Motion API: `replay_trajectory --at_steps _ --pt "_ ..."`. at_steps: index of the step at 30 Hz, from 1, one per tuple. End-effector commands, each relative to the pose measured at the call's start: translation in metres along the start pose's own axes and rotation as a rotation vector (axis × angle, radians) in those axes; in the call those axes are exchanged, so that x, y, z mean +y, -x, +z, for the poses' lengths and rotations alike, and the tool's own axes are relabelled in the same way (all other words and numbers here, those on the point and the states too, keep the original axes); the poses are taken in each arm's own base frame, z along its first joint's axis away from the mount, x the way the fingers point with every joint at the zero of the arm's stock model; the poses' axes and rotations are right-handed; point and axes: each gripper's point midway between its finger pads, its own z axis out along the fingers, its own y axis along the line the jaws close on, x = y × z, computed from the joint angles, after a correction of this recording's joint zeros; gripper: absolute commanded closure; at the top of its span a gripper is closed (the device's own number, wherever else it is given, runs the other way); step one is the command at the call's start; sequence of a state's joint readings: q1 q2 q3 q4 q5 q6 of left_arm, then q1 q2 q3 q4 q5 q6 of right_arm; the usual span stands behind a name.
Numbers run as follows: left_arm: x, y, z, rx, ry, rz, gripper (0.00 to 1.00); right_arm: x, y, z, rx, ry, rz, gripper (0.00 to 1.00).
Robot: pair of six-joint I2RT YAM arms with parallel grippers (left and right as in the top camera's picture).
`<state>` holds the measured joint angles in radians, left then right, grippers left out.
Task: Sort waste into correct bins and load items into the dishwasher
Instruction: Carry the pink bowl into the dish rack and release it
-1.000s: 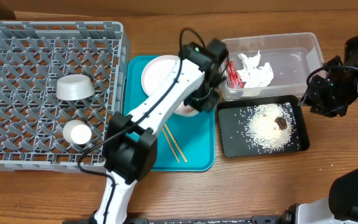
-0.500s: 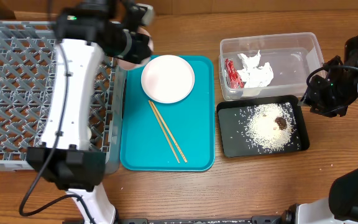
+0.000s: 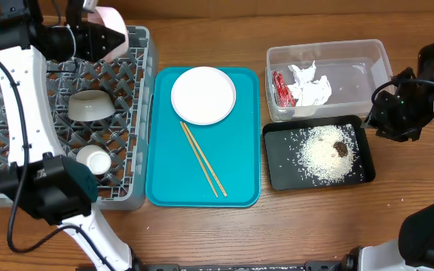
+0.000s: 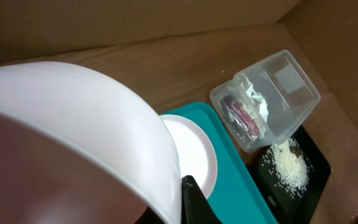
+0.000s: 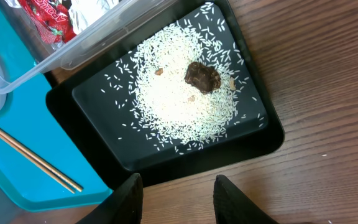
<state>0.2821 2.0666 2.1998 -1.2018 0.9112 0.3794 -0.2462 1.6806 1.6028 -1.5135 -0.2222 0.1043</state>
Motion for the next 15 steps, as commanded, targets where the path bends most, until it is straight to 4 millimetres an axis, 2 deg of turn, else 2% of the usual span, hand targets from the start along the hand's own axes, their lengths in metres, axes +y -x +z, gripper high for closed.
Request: replay_trajectory --at_steps 1,8,15 --pt "0.021 -0.005 0.011 -0.027 -0.072 -0.012 0.96 0.004 0.000 -0.007 -0.025 0.012 -0.009 0.61" --pt "0.045 -0.004 0.033 -0.125 -0.250 -0.024 0.96 0.003 -0.002 -0.007 -0.021 0.011 -0.008 0.61" --pt "0.076 -0.024 0.056 -0.134 -0.317 -0.093 0.96 0.003 -0.003 -0.007 -0.014 0.010 -0.006 0.61"
